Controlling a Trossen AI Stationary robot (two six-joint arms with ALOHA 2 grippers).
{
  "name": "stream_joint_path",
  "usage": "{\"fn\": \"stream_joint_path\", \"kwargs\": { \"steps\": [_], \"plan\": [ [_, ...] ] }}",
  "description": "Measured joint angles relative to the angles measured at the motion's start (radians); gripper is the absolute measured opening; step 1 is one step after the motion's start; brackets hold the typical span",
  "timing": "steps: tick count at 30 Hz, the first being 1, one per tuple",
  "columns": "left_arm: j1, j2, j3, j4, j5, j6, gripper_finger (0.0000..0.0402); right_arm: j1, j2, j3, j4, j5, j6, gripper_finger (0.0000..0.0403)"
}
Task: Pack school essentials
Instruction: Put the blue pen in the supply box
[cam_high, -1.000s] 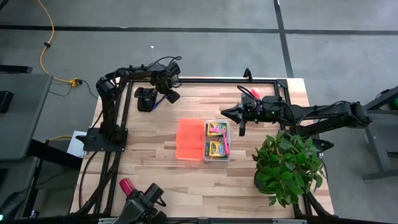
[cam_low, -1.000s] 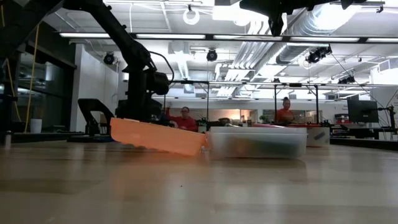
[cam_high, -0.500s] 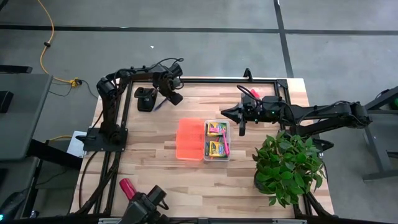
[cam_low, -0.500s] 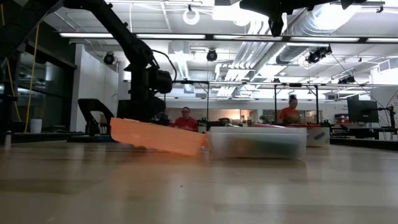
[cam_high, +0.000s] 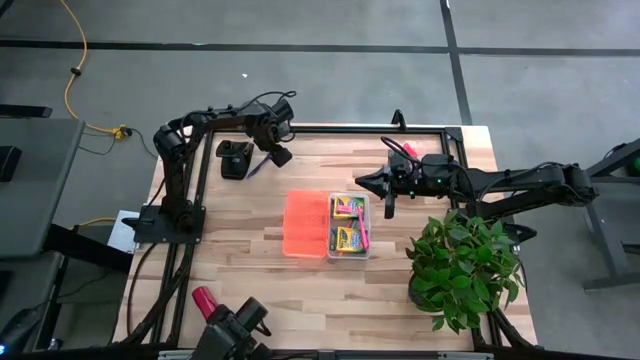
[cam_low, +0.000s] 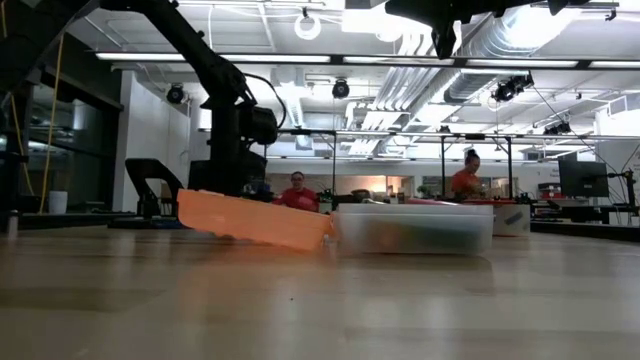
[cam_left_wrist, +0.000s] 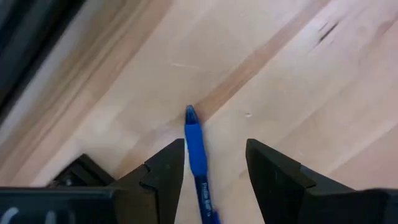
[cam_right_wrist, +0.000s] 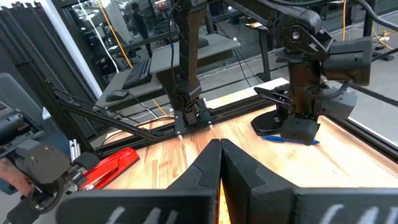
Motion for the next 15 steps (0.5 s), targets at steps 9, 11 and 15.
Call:
{"fn": "stream_joint_path", "kwargs": {
  "steps": [9, 11, 15],
  "plan": [
    [0.004, 0.019, 0.018, -0.002, -0.009, 0.008, 0.0161, 0.000, 0.000, 0.000, 0.000, 0.000, 0.002, 0.0000],
    [0.013, 0.046, 0.015, -0.007, -0.008, 0.003, 0.0161, 0.000, 0.000, 0.000, 0.000, 0.000, 0.014, 0.0000],
    [0.025, 0.060, 0.029, -0.007, -0.062, 0.008, 0.0161, 0.000, 0.000, 0.000, -0.002, 0.000, 0.019, 0.0000]
  ]
}}
